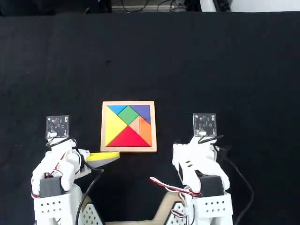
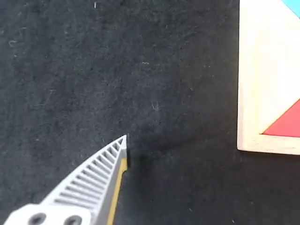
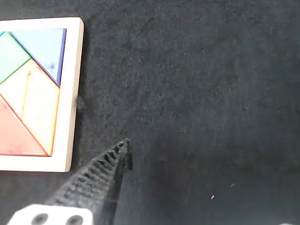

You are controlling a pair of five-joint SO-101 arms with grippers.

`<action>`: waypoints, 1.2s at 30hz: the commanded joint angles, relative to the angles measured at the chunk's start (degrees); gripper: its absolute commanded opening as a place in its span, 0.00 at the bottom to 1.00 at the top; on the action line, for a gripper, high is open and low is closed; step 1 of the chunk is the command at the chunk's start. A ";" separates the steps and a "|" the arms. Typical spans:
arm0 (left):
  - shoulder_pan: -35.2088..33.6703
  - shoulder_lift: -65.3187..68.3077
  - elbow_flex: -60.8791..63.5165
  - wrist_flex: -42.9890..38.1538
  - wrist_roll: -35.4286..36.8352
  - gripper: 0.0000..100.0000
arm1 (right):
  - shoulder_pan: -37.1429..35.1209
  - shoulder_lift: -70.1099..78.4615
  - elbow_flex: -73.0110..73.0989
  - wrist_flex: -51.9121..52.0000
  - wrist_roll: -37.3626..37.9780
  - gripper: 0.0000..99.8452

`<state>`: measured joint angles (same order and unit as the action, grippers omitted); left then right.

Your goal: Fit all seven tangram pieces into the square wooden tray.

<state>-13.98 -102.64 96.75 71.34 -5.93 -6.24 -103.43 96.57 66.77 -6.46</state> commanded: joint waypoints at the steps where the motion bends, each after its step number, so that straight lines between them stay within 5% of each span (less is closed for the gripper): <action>1: -0.84 0.18 0.66 0.53 1.67 0.51 | 0.79 -3.82 -0.04 2.81 -0.18 0.61; 8: -0.66 0.00 0.66 0.70 1.49 0.02 | 2.37 -3.82 -0.04 7.21 -0.53 0.61; 11: -1.19 0.00 0.66 0.70 1.85 0.10 | 4.13 -3.74 -0.04 7.21 -0.53 0.60; 14: -1.19 0.00 0.66 0.70 1.93 0.09 | 6.33 -3.74 -0.04 7.21 -0.53 0.51; 21: -1.10 0.00 0.66 0.62 1.85 0.03 | 6.33 -3.74 -0.04 7.21 -0.53 0.00; 36: -1.19 0.09 0.66 0.62 1.85 0.03 | 6.33 -3.74 -0.04 7.21 -0.62 0.01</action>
<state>-14.51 -102.64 96.75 71.34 -4.70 -0.62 -103.43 96.57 73.63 -6.46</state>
